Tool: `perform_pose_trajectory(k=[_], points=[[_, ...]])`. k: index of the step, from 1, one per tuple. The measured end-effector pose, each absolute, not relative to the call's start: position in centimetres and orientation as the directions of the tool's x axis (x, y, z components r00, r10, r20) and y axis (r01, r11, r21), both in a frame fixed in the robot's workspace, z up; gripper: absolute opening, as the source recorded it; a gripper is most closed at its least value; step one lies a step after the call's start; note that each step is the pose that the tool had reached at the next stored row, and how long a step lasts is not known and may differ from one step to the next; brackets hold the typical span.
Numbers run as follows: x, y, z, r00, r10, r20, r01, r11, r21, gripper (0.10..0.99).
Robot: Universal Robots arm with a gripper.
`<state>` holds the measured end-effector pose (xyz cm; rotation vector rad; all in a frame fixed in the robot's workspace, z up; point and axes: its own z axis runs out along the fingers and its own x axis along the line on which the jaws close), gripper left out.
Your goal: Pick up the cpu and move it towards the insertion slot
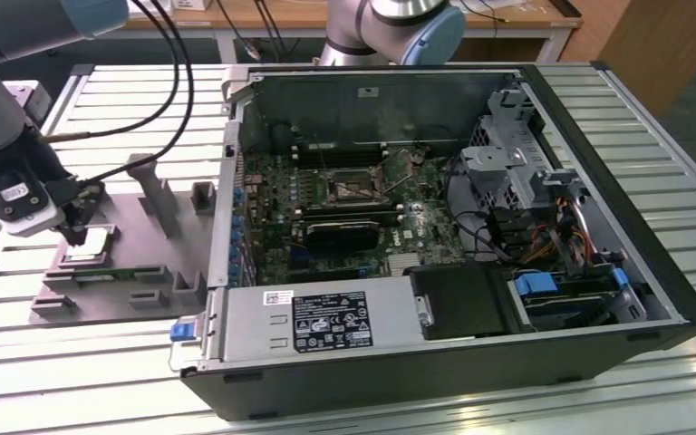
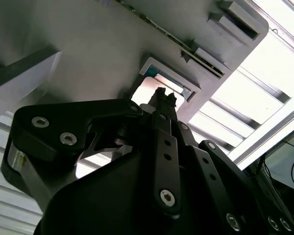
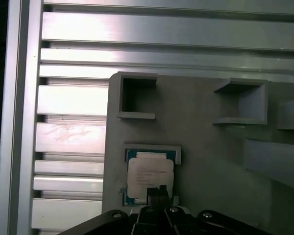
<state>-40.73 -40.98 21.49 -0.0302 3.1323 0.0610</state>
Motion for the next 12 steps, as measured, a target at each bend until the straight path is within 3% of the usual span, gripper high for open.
perform_pose_trajectory(k=[12], points=[[-41.0, -40.5, 20.3, -1.0, -0.011, -0.009, -0.012, 0.999, 0.039, 0.102]])
